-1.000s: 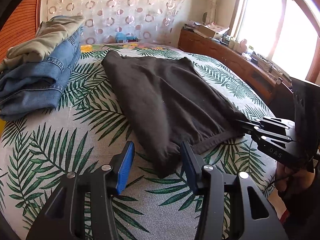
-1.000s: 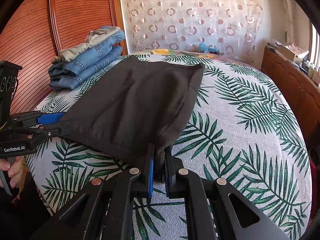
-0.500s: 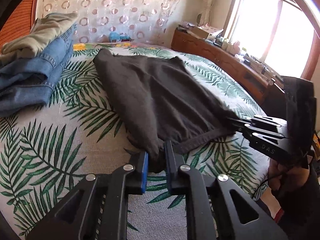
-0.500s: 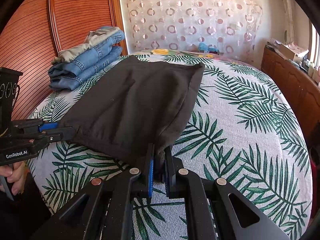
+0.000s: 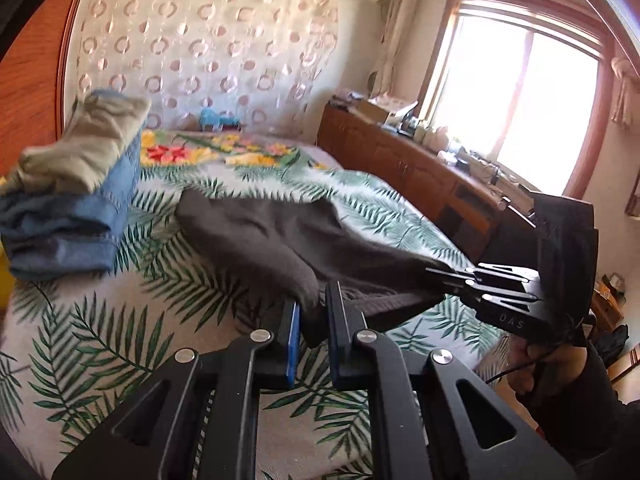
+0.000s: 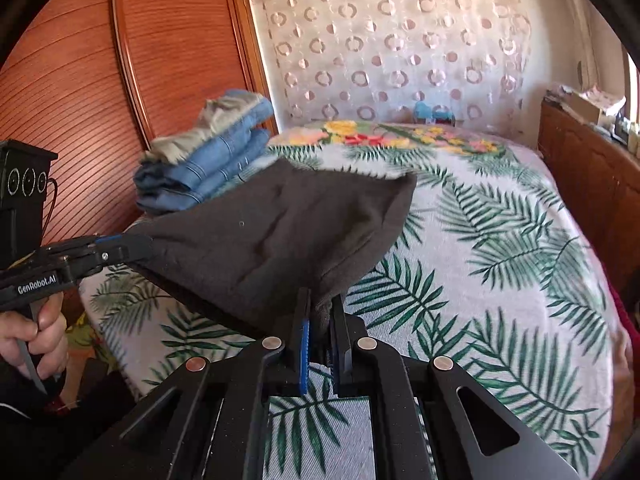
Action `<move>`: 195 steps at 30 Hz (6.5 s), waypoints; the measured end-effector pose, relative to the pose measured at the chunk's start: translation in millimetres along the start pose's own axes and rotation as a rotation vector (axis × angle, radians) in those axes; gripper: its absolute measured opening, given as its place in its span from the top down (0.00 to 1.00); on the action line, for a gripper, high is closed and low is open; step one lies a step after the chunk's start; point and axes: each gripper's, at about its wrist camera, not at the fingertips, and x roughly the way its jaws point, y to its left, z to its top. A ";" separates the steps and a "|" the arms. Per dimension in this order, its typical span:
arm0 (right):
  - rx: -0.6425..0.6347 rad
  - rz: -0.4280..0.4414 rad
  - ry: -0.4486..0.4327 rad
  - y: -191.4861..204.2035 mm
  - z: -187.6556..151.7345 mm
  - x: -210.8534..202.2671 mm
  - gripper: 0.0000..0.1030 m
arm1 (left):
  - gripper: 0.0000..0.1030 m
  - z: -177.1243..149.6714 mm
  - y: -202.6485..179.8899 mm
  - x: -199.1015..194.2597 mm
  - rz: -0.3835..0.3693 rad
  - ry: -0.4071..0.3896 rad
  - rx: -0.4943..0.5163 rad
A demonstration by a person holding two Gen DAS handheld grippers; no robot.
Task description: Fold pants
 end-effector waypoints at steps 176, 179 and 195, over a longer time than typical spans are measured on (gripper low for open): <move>-0.015 -0.014 0.069 -24.3 -8.7 -8.3 0.98 | 0.90 -40.0 42.5 13.2 0.138 0.152 0.045; -0.028 0.006 0.091 -15.4 -16.7 -14.4 0.98 | 0.90 -44.2 41.7 8.1 0.132 0.167 0.049; -0.008 -0.007 0.096 -14.7 -22.5 -24.5 0.98 | 0.35 -33.7 45.3 9.6 0.192 0.155 0.041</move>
